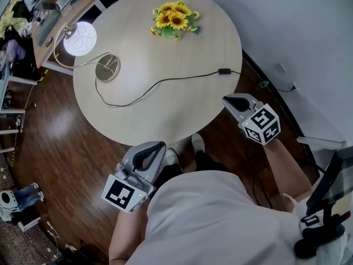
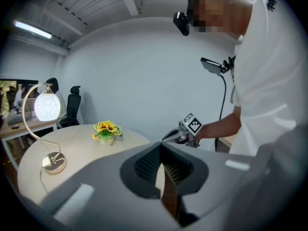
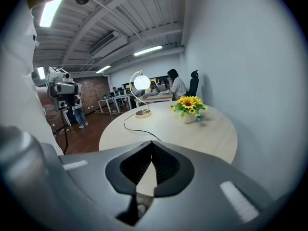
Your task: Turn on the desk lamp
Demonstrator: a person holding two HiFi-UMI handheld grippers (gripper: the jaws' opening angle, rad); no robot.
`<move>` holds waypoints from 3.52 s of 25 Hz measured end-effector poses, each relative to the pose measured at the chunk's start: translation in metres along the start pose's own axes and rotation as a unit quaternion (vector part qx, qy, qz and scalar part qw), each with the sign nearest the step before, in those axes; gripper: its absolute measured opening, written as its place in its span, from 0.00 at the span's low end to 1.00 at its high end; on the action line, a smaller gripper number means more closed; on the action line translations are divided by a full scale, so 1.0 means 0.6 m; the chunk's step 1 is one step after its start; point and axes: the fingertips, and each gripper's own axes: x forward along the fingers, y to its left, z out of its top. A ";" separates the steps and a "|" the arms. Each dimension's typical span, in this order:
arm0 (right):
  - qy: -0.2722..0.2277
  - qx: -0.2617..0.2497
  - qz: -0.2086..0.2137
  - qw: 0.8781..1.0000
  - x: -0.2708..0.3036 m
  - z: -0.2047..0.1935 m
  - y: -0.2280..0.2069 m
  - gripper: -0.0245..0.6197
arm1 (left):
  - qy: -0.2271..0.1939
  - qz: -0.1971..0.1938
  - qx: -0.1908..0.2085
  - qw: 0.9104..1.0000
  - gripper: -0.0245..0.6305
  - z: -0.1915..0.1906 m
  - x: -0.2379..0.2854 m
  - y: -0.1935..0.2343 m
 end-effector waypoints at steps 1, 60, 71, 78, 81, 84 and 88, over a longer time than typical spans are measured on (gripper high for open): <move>-0.007 -0.002 -0.001 1.000 -0.015 0.002 0.013 0.04 | 0.000 -0.007 0.003 1.000 0.06 0.000 -0.001 -0.010; -0.157 -0.004 -0.114 0.981 -0.639 -0.278 0.880 0.06 | -0.027 -0.148 0.048 0.987 0.06 -0.322 -0.541 -0.765; -0.162 -0.018 -0.119 0.980 -0.652 -0.276 0.885 0.06 | -0.028 -0.169 0.064 0.983 0.06 -0.320 -0.512 -0.780; -0.154 -0.019 -0.123 0.980 -0.648 -0.279 0.880 0.06 | -0.026 -0.172 0.066 0.983 0.06 -0.321 -0.508 -0.778; -0.155 -0.017 -0.123 0.980 -0.646 -0.279 0.879 0.06 | -0.026 -0.172 0.069 0.982 0.06 -0.320 -0.507 -0.776; -0.155 -0.018 -0.123 0.980 -0.645 -0.277 0.878 0.06 | -0.025 -0.172 0.070 0.982 0.06 -0.320 -0.506 -0.774; -0.155 -0.017 -0.125 0.980 -0.649 -0.282 0.878 0.06 | -0.025 -0.173 0.070 0.982 0.06 -0.323 -0.506 -0.779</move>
